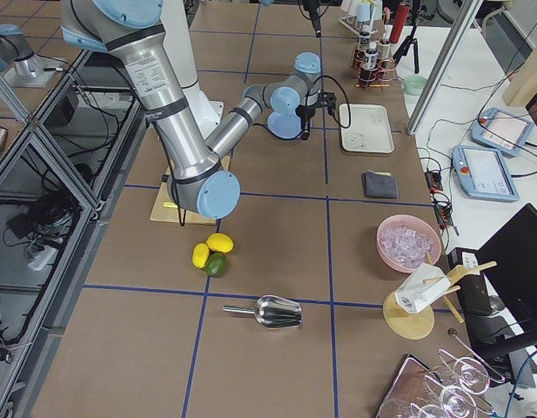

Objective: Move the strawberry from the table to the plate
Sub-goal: 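Carry the strawberry with the right gripper over the plate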

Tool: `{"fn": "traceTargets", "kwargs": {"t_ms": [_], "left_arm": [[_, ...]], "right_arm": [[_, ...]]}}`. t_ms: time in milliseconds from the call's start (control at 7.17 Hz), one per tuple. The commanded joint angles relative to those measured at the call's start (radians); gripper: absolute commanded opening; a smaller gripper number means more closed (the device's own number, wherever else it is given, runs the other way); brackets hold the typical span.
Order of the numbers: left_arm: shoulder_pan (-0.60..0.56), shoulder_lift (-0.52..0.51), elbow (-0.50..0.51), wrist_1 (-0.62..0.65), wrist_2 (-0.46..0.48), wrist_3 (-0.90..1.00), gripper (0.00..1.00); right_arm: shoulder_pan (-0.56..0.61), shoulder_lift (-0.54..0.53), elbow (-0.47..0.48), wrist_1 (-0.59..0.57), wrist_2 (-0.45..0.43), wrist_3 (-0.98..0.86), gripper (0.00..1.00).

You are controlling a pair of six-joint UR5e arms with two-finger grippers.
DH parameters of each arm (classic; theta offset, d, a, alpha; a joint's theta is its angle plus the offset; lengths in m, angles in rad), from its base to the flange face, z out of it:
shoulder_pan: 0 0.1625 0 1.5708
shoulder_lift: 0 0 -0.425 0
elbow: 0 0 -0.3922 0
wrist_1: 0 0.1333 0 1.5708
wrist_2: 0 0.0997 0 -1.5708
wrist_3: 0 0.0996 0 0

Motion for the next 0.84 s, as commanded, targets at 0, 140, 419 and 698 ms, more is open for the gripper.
{"fn": "traceTargets", "kwargs": {"t_ms": [0,140,419,698], "left_arm": [[-0.116,0.098,0.007,-0.005,-0.010,0.279,1.00],[-0.153,0.123,0.012,-0.008,-0.028,0.350,1.00],[-0.193,0.141,0.030,-0.011,-0.027,0.426,1.00],[-0.213,0.143,0.059,-0.043,-0.027,0.452,1.00]], "right_arm": [[-0.117,0.175,-0.142,-0.008,-0.110,0.092,0.00],[-0.161,0.203,-0.205,0.004,-0.163,0.097,0.00],[-0.204,0.232,-0.333,0.177,-0.195,0.146,0.00],[-0.215,0.243,-0.356,0.182,-0.195,0.147,0.00]]}}
